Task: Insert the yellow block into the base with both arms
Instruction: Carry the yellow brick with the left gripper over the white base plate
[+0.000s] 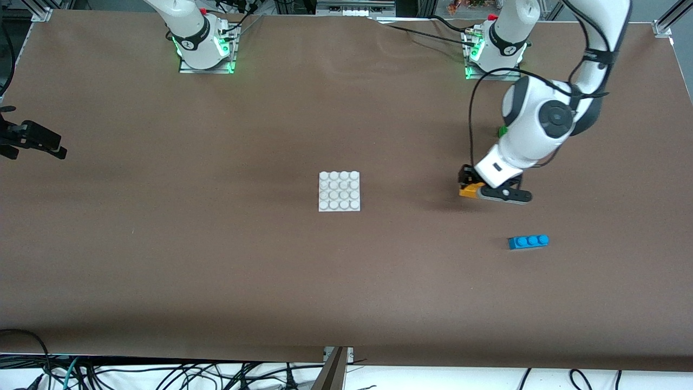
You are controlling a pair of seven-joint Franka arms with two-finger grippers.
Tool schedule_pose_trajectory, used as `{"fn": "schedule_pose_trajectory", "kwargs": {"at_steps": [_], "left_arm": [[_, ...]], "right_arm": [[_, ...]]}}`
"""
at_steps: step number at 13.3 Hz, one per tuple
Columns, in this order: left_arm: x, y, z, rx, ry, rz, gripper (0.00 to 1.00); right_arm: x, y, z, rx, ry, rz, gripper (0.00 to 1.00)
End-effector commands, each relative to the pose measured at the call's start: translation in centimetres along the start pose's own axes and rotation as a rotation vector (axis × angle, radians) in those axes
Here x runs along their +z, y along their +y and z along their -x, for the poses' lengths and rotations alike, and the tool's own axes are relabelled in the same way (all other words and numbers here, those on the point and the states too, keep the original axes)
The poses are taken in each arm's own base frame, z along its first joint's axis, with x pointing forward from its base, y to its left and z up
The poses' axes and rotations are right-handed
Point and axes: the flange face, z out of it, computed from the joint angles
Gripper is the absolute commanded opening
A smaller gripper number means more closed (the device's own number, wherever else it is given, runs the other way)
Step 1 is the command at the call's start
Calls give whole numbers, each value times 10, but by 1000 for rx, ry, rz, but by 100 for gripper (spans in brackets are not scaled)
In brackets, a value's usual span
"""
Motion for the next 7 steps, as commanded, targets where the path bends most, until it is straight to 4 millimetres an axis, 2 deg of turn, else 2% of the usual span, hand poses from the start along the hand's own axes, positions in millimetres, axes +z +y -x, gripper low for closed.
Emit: {"fn": "schedule_pose_trajectory", "kwargs": {"at_steps": [1, 4, 7], "left_arm": [[13, 74, -14, -69, -5, 34, 0], [27, 160, -6, -164, -7, 51, 0], [38, 233, -4, -240, -17, 63, 0]], "right_arm": [[-3, 1, 3, -6, -5, -2, 100], [-3, 1, 3, -6, -5, -2, 100], [-3, 1, 3, -6, -5, -2, 100]]}}
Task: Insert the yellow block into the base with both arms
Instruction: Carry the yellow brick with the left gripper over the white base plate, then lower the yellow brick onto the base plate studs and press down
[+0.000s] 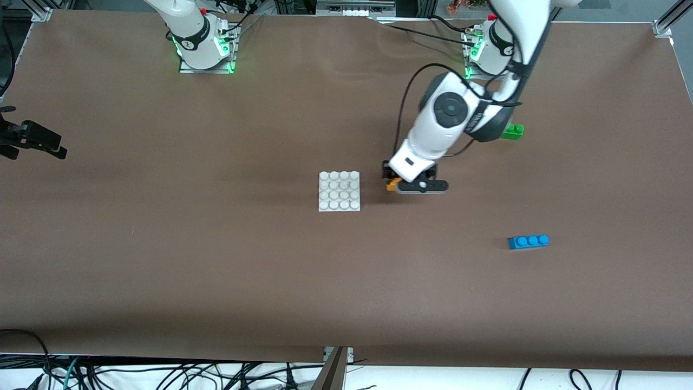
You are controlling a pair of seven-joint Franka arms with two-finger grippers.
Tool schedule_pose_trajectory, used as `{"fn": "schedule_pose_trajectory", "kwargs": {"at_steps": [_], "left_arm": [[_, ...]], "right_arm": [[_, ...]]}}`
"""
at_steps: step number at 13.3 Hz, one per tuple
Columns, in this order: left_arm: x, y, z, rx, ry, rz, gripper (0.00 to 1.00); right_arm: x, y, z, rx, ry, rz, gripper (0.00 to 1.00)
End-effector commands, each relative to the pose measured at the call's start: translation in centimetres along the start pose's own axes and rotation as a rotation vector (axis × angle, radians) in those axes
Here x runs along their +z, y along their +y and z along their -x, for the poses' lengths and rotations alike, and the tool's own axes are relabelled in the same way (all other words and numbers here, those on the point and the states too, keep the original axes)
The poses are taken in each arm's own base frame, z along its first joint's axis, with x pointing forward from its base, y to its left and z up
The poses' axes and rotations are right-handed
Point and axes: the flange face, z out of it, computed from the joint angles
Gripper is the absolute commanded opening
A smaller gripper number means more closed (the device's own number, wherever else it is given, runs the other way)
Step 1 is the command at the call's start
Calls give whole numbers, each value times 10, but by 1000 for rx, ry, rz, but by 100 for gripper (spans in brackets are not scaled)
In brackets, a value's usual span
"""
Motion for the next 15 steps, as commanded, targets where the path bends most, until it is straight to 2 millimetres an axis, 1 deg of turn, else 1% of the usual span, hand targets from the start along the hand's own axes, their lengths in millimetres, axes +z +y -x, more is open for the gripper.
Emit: {"fn": "schedule_pose_trajectory", "kwargs": {"at_steps": [1, 2, 3, 4, 6, 8, 10, 12, 15], "left_arm": [[13, 65, 1, -106, -19, 5, 0], [14, 86, 5, -135, -26, 5, 0], [19, 103, 11, -132, -40, -4, 0], [25, 110, 13, -137, -45, -7, 0], [42, 120, 19, -135, -54, -16, 0], [65, 127, 28, -130, -59, -43, 0], [81, 127, 33, -127, -47, -81, 0], [92, 132, 37, -119, -47, -89, 0], [95, 135, 36, -109, -45, -88, 0]], "right_arm": [[-3, 1, 3, -6, -5, -2, 100], [-3, 1, 3, -6, -5, -2, 100], [-3, 1, 3, -6, -5, -2, 100], [-3, 1, 3, -6, -5, -2, 100], [-3, 2, 3, -6, -5, -1, 100], [-3, 1, 3, -6, -5, -2, 100], [-2, 1, 3, -4, -6, -2, 100], [-2, 1, 3, -4, -8, -2, 100], [-2, 1, 3, -4, -8, -1, 100]]}}
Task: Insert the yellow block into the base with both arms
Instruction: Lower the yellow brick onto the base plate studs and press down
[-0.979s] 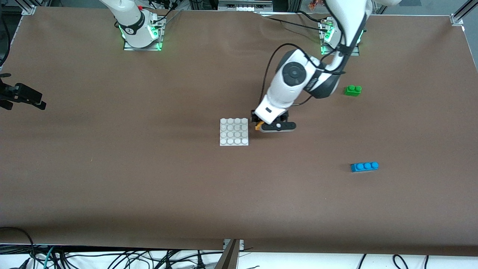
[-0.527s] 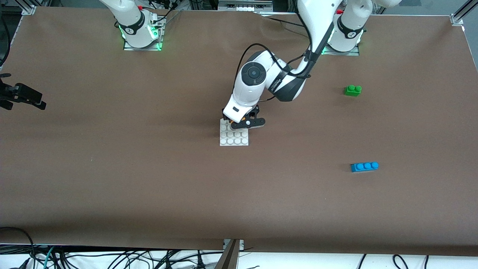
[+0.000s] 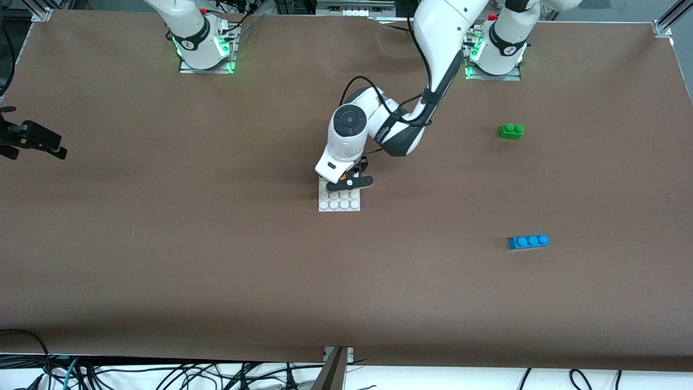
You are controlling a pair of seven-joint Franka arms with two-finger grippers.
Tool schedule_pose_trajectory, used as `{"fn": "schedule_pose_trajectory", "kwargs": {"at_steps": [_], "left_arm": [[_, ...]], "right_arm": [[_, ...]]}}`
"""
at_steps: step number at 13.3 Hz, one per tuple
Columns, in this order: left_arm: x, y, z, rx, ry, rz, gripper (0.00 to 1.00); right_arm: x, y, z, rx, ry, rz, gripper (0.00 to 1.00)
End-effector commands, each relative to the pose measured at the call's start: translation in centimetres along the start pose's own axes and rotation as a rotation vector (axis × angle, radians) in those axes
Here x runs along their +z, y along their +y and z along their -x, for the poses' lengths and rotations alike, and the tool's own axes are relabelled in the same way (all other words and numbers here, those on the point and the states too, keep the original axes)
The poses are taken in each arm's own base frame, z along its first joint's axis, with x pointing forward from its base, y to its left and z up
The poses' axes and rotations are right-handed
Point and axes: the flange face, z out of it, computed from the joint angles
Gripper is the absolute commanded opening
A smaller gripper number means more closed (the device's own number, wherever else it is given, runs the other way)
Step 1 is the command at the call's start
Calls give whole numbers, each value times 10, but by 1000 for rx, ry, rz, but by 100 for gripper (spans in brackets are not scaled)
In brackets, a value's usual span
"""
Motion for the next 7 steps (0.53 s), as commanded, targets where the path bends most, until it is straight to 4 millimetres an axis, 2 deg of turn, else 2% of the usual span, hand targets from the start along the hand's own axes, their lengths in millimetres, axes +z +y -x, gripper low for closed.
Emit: {"fn": "schedule_pose_trajectory", "kwargs": {"at_steps": [1, 7], "left_arm": [[-2, 8, -4, 5, 25, -19, 0], [3, 13, -7, 67, 58, -34, 0]], "right_arm": [[-3, 2, 3, -4, -5, -1, 100], [-3, 2, 3, -4, -5, -1, 100]]}}
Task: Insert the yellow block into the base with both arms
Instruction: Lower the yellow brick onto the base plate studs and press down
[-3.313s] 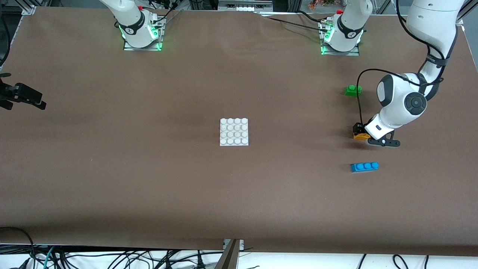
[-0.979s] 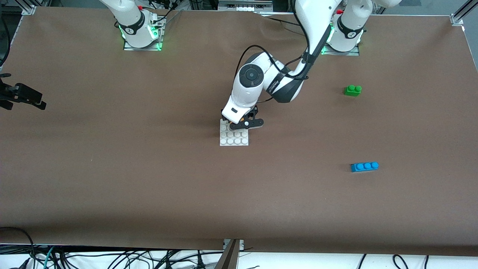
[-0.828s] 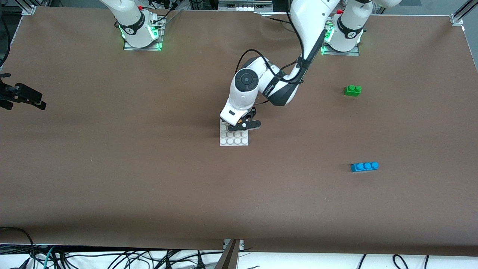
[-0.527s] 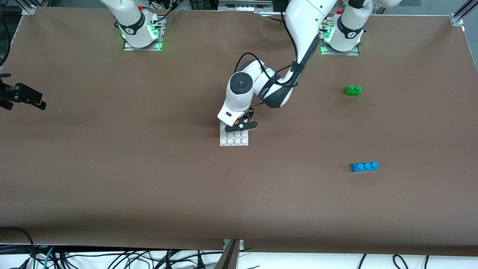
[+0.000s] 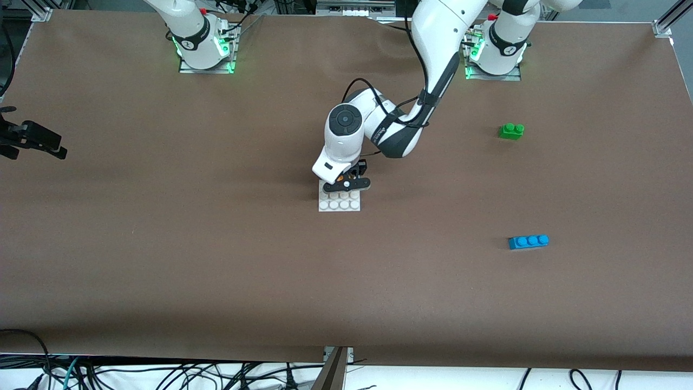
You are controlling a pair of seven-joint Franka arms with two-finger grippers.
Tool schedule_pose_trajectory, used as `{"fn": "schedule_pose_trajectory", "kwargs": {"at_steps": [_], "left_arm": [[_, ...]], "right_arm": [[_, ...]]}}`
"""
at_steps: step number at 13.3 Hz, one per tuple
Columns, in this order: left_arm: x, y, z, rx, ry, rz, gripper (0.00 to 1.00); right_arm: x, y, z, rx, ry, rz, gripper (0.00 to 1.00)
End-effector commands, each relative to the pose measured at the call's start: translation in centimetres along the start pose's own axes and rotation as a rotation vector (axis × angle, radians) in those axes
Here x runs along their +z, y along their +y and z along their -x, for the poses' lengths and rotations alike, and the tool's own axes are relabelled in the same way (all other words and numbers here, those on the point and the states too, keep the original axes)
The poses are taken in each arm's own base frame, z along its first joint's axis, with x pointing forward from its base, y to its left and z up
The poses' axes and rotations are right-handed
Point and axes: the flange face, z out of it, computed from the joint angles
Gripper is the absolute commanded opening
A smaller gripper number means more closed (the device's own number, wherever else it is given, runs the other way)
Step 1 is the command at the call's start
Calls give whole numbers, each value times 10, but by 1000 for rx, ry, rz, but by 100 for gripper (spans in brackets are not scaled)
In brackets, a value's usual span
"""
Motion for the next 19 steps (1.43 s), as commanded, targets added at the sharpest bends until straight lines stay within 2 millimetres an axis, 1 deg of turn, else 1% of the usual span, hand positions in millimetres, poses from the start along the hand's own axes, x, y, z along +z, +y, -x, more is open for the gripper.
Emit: {"fn": "schedule_pose_trajectory", "kwargs": {"at_steps": [1, 3, 7, 9, 10, 11, 12, 13, 15, 16, 17, 18, 19], "left_arm": [[6, 12, -3, 28, 20, -13, 0], [12, 13, 0, 30, 18, -17, 0], [13, 12, 0, 37, 17, -20, 0], [17, 11, 1, 36, 12, -26, 0], [19, 10, 2, 34, 8, -27, 17], [20, 9, 2, 33, 5, -28, 20], [21, 9, 2, 29, 1, -27, 38], [23, 9, 3, 28, -3, -29, 44], [26, 8, 4, 31, -4, -33, 48], [26, 8, 4, 31, -4, -33, 51], [26, 8, 4, 29, -4, -33, 64], [25, 9, 4, 15, -10, -27, 100], [22, 11, 6, 3, -25, -17, 100]], "right_arm": [[-3, 2, 3, -4, -5, -1, 100], [-3, 2, 3, -4, -5, -1, 100], [-3, 2, 3, -4, -5, -1, 100], [-3, 2, 3, -4, -5, -1, 100], [-3, 2, 3, -4, -5, -1, 100], [-3, 1, 3, -4, -5, -2, 100], [-3, 1, 3, -4, -5, -2, 100], [-3, 1, 3, -4, -5, -2, 100], [-3, 2, 3, -4, -5, -1, 100], [-3, 2, 3, -4, -5, -1, 100], [-3, 1, 3, -4, -5, -2, 100], [-3, 1, 3, -4, -5, -2, 100], [-3, 1, 3, -4, -5, -2, 100]]}}
